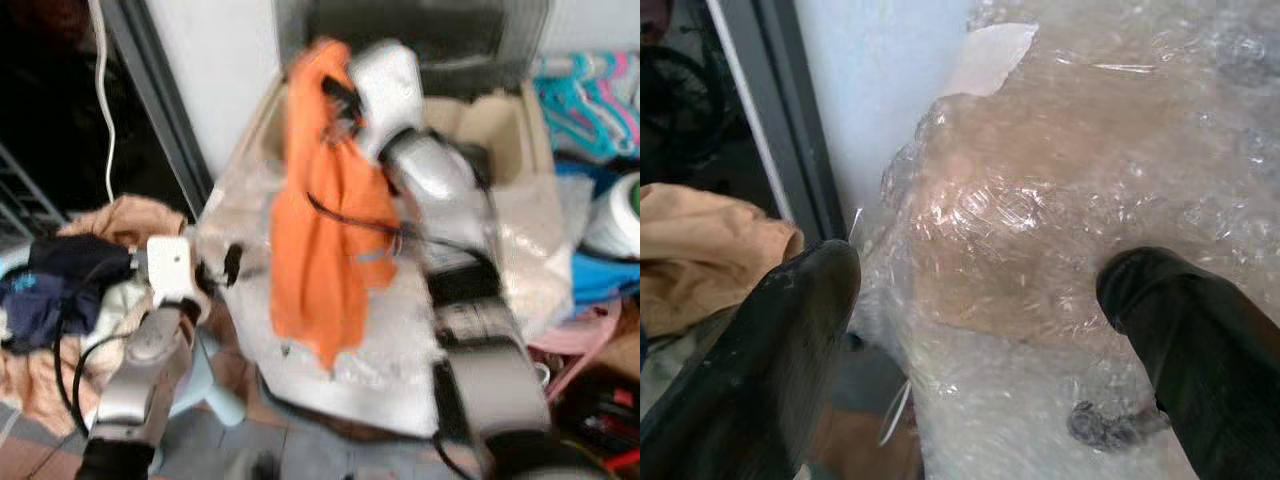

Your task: Clothes washing

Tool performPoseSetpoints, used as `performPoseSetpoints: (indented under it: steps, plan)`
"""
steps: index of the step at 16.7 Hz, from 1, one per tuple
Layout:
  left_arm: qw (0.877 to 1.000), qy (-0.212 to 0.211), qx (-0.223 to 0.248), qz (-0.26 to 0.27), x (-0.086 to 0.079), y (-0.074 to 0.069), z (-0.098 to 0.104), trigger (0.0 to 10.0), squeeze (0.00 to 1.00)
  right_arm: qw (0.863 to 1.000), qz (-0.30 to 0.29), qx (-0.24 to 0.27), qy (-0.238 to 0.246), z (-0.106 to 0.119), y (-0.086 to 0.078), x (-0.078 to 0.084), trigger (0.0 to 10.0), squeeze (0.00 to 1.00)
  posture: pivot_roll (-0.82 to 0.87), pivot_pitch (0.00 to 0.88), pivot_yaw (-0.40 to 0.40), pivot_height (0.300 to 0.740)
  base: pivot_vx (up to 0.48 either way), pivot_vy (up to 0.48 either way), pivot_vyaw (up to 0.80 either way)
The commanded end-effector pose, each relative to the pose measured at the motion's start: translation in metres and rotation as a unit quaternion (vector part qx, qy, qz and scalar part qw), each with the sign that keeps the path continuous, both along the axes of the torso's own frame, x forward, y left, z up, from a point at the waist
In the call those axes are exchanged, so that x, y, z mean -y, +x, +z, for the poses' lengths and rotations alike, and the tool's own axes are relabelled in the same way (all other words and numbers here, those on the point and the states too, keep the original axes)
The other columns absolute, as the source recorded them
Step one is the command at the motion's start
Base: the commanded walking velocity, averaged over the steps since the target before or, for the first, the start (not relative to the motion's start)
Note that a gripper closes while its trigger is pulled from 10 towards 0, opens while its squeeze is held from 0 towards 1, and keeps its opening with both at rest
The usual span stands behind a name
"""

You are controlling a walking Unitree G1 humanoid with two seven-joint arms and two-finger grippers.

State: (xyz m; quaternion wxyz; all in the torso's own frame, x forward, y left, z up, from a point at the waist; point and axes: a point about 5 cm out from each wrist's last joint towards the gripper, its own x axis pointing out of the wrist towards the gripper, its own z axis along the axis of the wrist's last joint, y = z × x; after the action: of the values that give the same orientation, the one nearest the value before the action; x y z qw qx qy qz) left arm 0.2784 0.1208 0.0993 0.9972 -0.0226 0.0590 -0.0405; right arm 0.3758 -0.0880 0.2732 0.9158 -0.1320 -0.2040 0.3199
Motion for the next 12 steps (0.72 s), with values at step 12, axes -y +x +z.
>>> performPoseSetpoints:
  steps: [12]
  plan:
    - [0.999, 0.014, 0.005, 0.05, -0.012, 0.007, 0.003, 10.0, 0.0, 0.992, -0.123, -0.037, -0.015, -0.02, 0.023, 0.039, 10.0, 0.0, -0.06, 0.0, 0.056, 0.74, 0.0, 0.0, 0.0]
